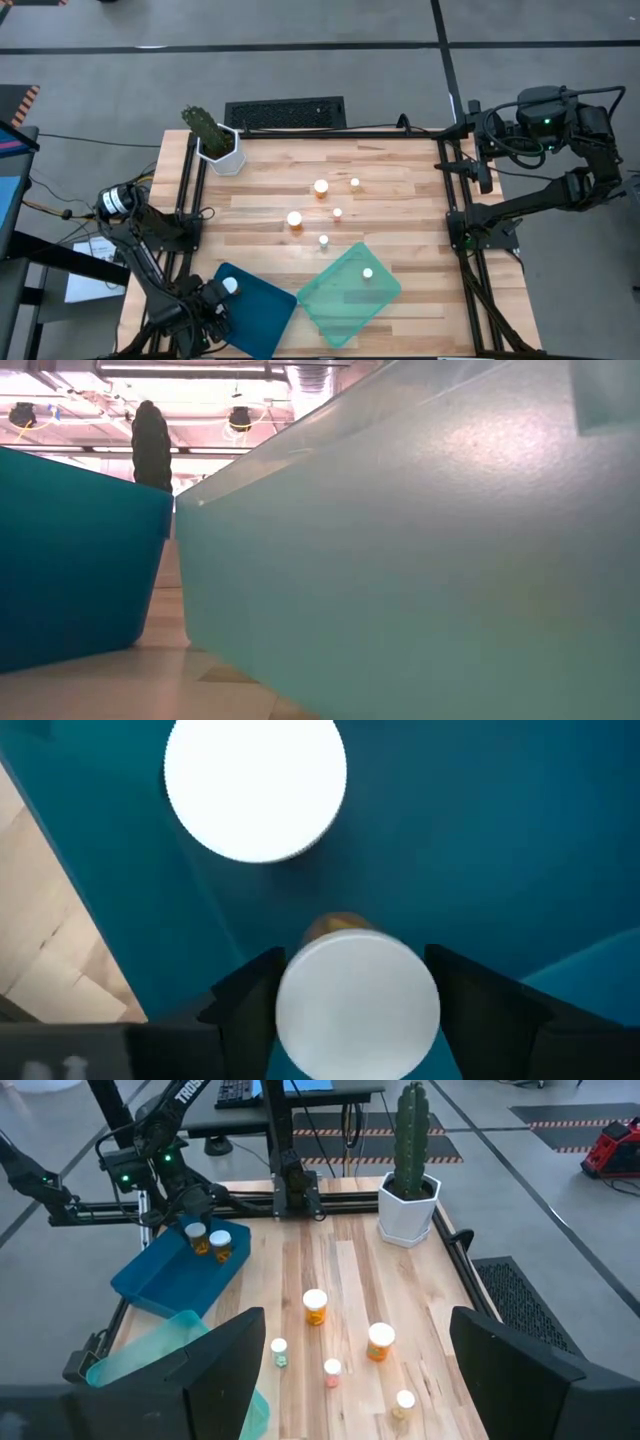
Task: Pick and place medicine bottles into bin by pill shape (circle, oval)
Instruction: Put the big orange pill bottle into the blue bin
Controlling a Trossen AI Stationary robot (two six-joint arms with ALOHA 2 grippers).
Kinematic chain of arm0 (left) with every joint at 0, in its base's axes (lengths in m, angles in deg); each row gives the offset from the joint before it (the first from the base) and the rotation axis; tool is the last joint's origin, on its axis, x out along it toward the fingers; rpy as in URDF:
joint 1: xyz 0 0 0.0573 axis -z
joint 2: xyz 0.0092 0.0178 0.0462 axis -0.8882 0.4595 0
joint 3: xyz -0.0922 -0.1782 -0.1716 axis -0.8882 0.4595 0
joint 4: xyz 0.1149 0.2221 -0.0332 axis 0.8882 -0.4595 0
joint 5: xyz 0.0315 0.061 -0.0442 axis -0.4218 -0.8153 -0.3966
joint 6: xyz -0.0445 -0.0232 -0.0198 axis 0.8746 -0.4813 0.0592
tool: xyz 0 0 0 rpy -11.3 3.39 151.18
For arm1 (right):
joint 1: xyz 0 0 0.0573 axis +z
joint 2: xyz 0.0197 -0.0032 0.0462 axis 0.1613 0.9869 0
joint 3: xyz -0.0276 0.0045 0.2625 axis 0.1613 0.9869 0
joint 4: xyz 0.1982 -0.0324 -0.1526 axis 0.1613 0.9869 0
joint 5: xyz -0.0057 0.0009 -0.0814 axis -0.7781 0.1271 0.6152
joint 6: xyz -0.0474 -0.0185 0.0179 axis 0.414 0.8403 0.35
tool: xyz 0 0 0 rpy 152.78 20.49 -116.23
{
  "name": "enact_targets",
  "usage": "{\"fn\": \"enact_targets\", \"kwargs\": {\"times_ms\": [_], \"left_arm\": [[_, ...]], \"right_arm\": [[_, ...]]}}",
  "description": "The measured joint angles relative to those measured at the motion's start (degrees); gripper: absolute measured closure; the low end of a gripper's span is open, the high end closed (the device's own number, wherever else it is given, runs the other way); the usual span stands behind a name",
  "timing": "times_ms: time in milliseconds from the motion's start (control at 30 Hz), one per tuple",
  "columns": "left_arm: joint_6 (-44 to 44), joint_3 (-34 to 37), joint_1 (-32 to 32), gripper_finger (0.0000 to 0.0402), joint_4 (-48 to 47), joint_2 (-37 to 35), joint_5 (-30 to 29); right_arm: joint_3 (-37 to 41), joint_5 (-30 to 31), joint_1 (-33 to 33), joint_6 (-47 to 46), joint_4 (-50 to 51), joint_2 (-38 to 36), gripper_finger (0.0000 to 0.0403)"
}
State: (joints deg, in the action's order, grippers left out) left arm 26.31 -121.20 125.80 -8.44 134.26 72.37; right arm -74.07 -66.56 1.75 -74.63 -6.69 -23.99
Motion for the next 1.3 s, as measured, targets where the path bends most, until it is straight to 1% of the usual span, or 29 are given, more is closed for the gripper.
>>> {"fn": "enact_targets", "kwargs": {"times_ms": [167, 267, 400, 633, 700, 900, 933, 1000, 1067, 1133, 1200, 1300], "left_arm": [[-0.31, -0.61, -0.84, 0.0125, 1.04, -0.02, 2.32], [-0.41, -1.93, -1.03, 0.0109, 0.56, -0.29, 1.81], [0.00, -3.61, -1.05, 0.0104, -0.48, -1.42, 1.29], [1.42, -7.21, -1.21, 0.0104, -8.24, -2.29, 0.69], [1.77, -8.53, -1.23, 0.0104, -10.00, -2.29, -0.02], [2.14, -11.94, -2.38, 0.0104, -13.94, -2.29, -4.60], [2.35, -12.44, -3.19, 0.0104, -14.85, -2.29, -5.90], [2.00, -13.52, -5.65, 0.0104, -16.06, -2.29, -10.62], [-1.52, -14.27, -9.31, 0.0104, -16.62, -2.29, -16.23], [-7.56, -14.71, -14.13, 0.0104, -16.44, -2.29, -19.80], [-16.39, -14.81, -19.80, 0.0104, -14.97, -2.32, -21.86], [-32.65, -14.19, -29.30, 0.0104, -11.04, -2.34, -22.60]], "right_arm": [[0.00, -0.01, -0.01, 0.41, 0.00, 0.00, 0.0078], [0.00, -0.02, -0.02, 0.42, 0.00, 0.00, 0.0078], [0.00, -0.02, -0.02, 0.63, 0.00, 0.00, 0.0078], [0.00, -0.02, -0.01, 1.60, 0.02, 0.00, 0.0078], [0.00, -0.02, 0.00, 1.72, 0.03, 0.00, 0.0078], [0.00, -0.02, 0.00, 1.93, 0.02, 0.00, 0.0078], [0.00, -0.02, 0.00, 1.93, 0.02, 0.00, 0.0078], [0.00, -0.02, 0.00, 1.93, 0.04, 0.00, 0.0078], [0.00, -0.02, -0.02, 1.94, 0.03, 0.00, 0.0078], [0.00, -0.02, -0.02, 1.93, 0.04, 0.00, 0.0078], [0.00, -0.02, -0.02, 1.93, 0.04, 0.00, 0.0078], [0.00, -0.02, 0.00, 1.93, 0.04, 0.00, 0.0078]]}}
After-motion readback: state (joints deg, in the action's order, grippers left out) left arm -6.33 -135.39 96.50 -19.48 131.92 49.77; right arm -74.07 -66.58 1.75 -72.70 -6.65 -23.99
